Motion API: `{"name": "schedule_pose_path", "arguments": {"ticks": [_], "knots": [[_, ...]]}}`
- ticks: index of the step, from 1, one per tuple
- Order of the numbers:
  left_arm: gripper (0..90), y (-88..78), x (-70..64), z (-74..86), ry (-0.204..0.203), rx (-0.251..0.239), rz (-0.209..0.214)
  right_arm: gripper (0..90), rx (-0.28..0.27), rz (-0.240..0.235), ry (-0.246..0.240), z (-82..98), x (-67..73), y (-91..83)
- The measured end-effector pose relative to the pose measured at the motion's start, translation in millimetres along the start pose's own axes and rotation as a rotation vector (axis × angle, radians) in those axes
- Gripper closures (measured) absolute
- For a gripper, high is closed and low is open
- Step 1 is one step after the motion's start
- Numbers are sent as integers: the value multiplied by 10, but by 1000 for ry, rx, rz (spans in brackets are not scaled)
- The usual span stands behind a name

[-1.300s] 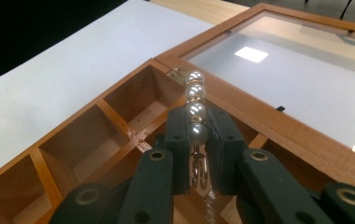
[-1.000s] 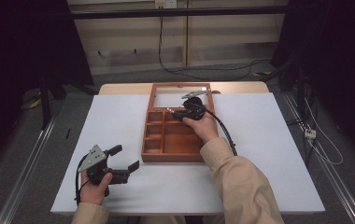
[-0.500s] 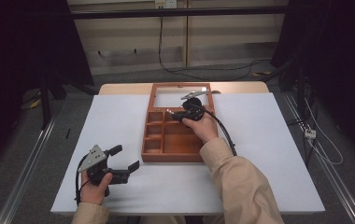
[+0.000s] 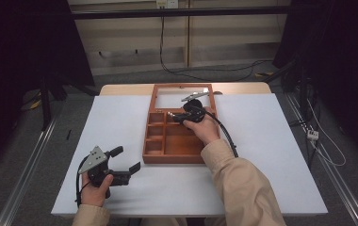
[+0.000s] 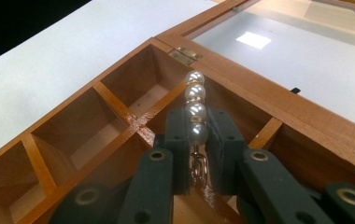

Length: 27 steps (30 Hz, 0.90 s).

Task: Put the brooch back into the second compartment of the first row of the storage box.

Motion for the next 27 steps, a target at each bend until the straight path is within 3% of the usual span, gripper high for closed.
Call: {"name": "schedule_pose_path", "arguments": {"ticks": [19,25,27], "knots": [[44,-1,0,0,0,0,1,791,-11,9,-5,-14,-40,5],[44,2,12,1,5,2,2,532,-15,29,-12,-25,-42,-25],[45,6,13,-2,3,-1,2,491,-16,29,-9,-29,-43,-51]]}}
Point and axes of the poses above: each handheld gripper's, and its own axes: y roughly forward along the jaws, z roughly out of its underside, x roughly to its left, the point moved 9 cm from there along y, roughly forward along the jaws, and after that the axes turned 5 degrees about y, right-handed, at the moved point
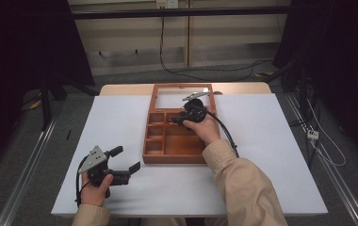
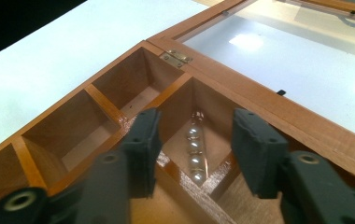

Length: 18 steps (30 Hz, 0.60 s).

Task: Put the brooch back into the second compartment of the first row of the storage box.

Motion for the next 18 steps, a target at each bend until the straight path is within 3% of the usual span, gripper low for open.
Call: {"name": "schedule_pose_path", "arguments": {"ticks": [10,18], "knots": [[45,-24,-2,4,-2,3,-2,280,-25,18,4,-25,23,-176],[44,-31,14,3,-7,0,-4,222,-53,-3,1,47,73,-385]]}}
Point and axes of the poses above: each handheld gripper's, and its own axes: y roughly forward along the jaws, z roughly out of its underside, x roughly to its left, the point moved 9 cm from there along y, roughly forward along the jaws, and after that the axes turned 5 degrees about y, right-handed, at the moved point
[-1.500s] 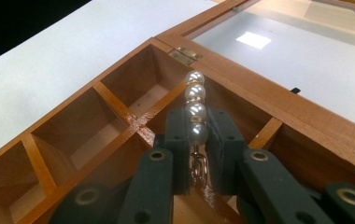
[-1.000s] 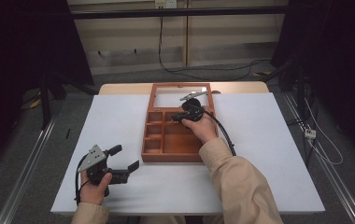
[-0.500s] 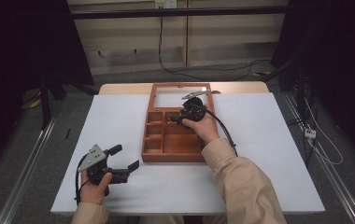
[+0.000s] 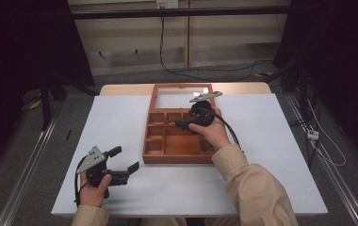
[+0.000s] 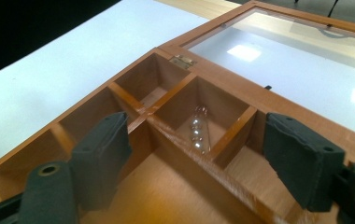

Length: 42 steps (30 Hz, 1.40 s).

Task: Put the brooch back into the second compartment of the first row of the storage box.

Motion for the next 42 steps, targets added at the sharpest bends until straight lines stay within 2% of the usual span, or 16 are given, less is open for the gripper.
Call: {"name": "schedule_pose_path", "arguments": {"ticks": [8,22,26,33,42], "knots": [[44,3,-4,11,-3,6,0,200,-4,-15,-14,157,-16,-226],[44,16,-9,9,-4,4,1,189,-26,-9,-10,454,-144,-648],[44,8,-8,13,6,11,3,187,-28,-1,-19,528,-175,-754],[44,10,-11,9,-5,5,-3,182,-39,-1,-11,659,-222,-895],[44,4,-17,11,1,8,-2,179,-43,6,-19,818,-255,-1047]]}}
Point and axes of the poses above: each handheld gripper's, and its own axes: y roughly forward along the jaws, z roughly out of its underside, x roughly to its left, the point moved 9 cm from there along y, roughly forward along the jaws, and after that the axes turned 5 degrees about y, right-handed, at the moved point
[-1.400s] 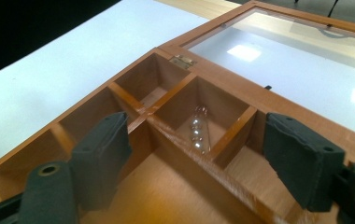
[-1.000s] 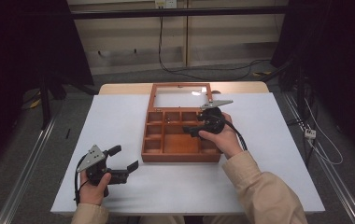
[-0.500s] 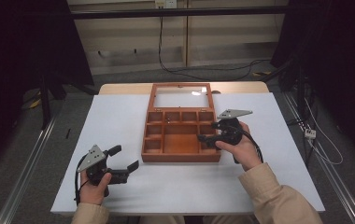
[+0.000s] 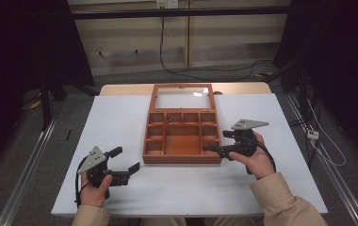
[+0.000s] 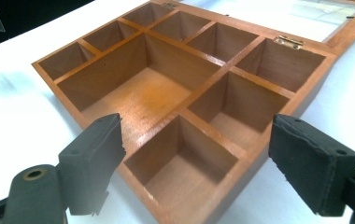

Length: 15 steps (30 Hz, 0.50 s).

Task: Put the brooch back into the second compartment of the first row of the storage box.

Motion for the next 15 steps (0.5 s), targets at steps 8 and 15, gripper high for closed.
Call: {"name": "schedule_pose_path", "arguments": {"ticks": [8,15], "knots": [[44,-2,1,3,-4,-1,1,179,-2,8,-6,124,-51,-106],[44,-1,-2,3,-4,-2,2,181,-7,10,-7,188,-86,-164]]}}
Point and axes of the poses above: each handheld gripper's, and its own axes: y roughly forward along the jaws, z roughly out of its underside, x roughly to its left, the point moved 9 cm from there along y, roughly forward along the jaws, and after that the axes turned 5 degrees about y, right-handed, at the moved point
